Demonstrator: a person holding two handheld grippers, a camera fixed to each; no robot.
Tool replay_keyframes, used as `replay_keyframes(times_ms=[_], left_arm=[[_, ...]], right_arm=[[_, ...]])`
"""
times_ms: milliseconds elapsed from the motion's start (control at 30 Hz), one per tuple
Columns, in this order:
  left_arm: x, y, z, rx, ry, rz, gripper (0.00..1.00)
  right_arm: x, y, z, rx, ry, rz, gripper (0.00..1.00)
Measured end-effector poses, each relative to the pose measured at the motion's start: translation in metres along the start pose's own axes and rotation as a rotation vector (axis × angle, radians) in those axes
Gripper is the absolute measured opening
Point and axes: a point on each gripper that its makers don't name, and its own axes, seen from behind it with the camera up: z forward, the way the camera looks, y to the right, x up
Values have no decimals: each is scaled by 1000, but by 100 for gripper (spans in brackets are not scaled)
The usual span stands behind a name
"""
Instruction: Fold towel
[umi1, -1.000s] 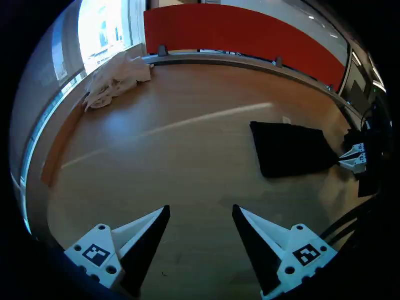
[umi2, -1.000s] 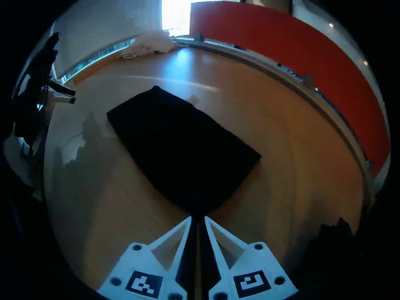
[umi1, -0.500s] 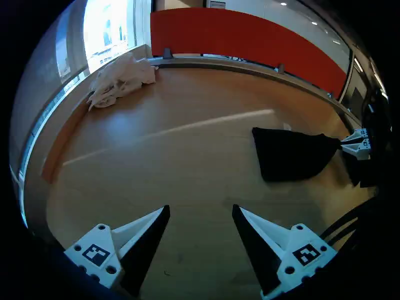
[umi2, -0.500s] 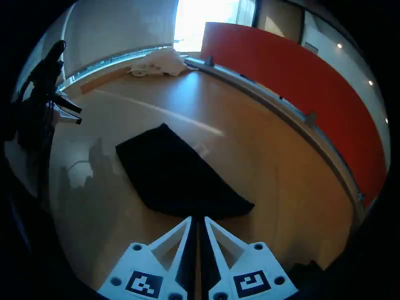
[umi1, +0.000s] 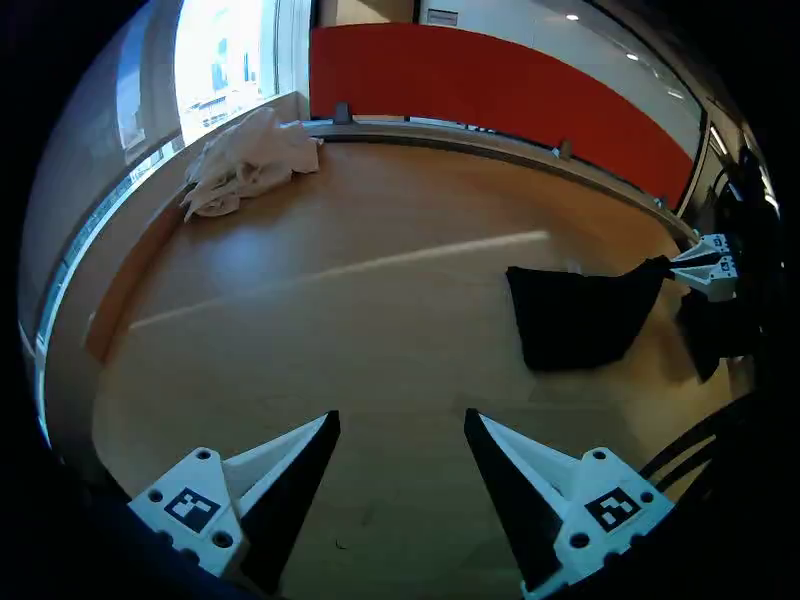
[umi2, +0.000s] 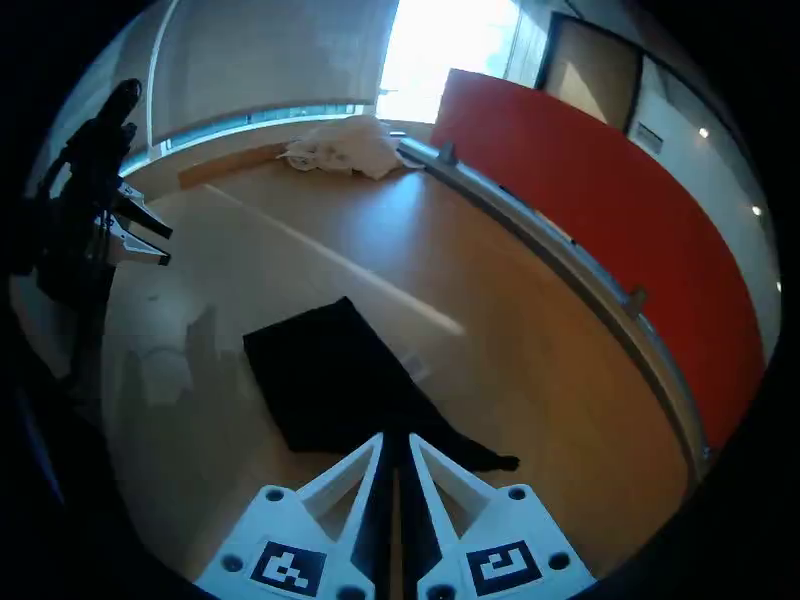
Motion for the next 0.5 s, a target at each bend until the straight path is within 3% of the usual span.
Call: replay_keyframes(times_ms=[267, 500], left_arm=[[3, -3, -8, -3, 14, -20, 92], [0, -4, -17, 3, 23, -39, 92]], right_arm=[[28, -16, 16, 60, -2, -76, 2], [53, -47, 47, 140, -11, -148, 2]])
